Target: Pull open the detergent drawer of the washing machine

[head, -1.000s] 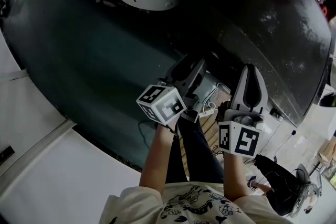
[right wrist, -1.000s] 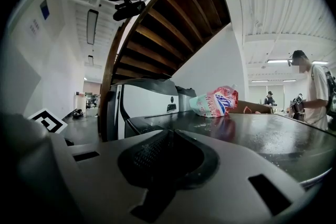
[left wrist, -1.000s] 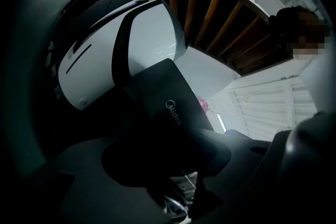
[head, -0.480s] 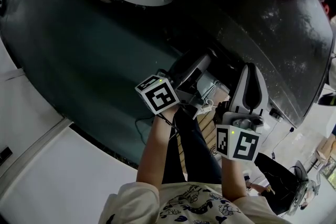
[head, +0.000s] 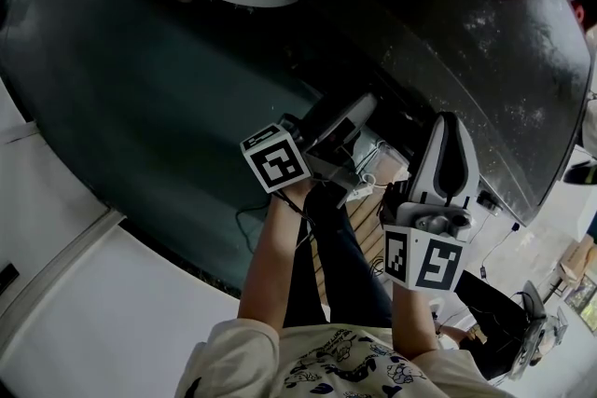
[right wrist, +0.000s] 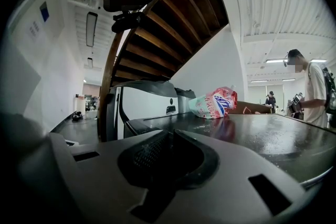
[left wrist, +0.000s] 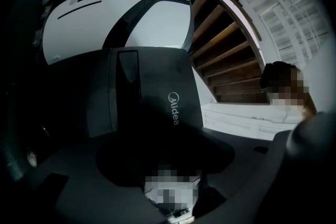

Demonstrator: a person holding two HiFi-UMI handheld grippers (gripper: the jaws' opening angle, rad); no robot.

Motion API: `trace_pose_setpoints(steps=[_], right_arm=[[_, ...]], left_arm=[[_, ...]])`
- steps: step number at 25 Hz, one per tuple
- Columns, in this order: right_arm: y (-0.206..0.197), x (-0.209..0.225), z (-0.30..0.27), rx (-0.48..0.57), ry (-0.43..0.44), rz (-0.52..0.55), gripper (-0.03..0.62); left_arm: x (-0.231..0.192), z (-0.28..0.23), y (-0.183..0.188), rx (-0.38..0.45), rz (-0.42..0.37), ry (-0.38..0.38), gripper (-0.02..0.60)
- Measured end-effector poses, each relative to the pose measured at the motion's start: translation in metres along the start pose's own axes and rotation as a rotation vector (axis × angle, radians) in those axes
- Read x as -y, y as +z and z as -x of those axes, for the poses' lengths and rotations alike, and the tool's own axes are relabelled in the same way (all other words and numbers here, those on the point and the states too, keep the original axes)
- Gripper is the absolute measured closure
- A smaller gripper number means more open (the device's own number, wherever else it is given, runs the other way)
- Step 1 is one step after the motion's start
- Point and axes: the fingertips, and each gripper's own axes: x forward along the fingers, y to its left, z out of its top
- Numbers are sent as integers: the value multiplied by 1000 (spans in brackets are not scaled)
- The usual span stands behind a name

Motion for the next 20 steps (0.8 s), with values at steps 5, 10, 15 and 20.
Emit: trace_pose_setpoints(steps=[5,10,15,20], right_arm=[[-1,1,0,3,-4,-3,563],[-4,1,0,-1,-2,-6,563],[-5,1,1,-1,-2,-10,563],[-7,0,1,0,0,-11,563]], left_arm=[[-1,-2,0,9,43,-46,319],[-1,-3,-1,26,75,-73,319],[-1,-3,-1,40,83,-94,324],[-3,0,1,62,145,-104,360]])
